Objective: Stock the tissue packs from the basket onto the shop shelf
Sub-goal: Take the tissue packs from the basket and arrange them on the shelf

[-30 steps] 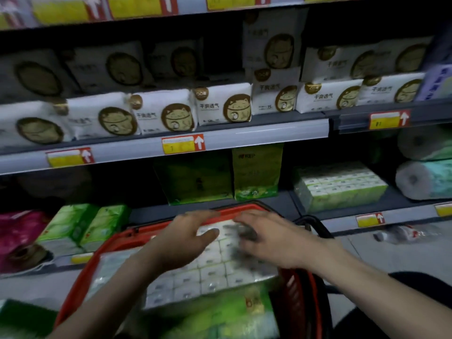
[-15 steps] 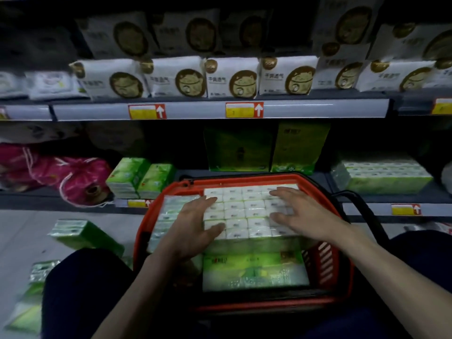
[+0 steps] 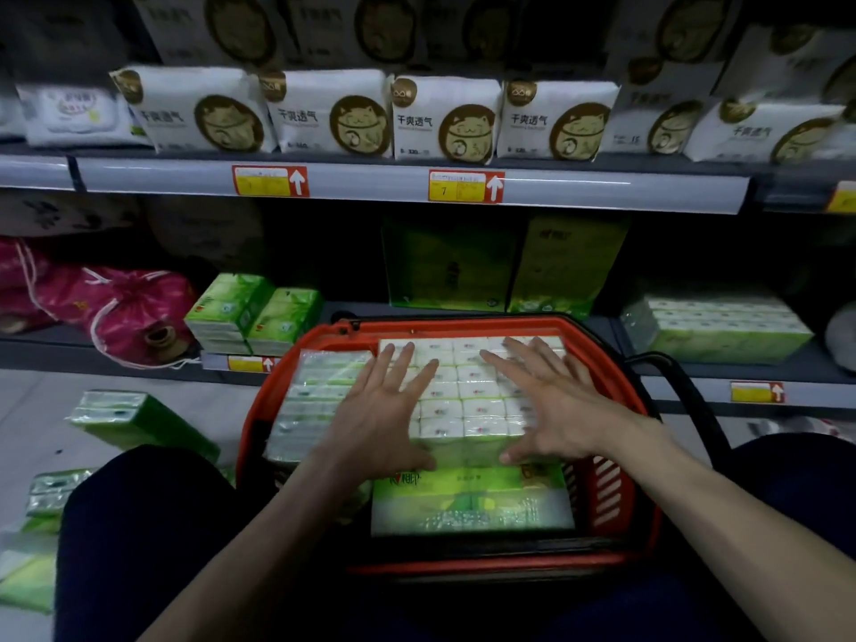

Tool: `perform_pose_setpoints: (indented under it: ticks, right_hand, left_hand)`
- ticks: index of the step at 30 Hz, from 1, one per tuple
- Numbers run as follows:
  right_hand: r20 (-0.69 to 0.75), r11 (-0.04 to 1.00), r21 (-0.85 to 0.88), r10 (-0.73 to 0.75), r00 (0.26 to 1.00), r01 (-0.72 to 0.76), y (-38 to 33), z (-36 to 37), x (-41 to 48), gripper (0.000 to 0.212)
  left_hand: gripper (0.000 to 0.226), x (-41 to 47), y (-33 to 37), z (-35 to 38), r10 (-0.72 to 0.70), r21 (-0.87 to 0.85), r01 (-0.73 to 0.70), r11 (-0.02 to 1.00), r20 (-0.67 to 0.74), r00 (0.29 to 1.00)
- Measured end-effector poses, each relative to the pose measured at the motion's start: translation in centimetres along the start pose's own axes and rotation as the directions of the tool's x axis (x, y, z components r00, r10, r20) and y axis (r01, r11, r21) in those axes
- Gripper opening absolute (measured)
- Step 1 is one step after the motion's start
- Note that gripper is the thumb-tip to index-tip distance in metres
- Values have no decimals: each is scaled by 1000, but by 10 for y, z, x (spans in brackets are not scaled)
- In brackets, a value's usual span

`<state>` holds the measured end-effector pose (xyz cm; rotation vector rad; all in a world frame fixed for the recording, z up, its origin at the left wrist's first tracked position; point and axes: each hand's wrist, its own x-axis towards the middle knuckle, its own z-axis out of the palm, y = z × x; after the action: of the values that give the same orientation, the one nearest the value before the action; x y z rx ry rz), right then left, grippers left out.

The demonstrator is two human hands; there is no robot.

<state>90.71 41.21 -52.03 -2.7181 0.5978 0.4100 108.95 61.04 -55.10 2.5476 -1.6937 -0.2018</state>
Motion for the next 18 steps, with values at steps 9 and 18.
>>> perform_pose_setpoints:
  ticks: [9,18]
  right_hand:
    - [-41,971,-207,111,993,-117,-29,22,2,148]
    - [-183,997,-71,26,983,-40,-13,-8,-17,130]
  left_hand:
    - [140,2,24,20,-20,164,26,986,-36,999]
    - [127,1,9,-15,61,-82,-66,994,-61,996]
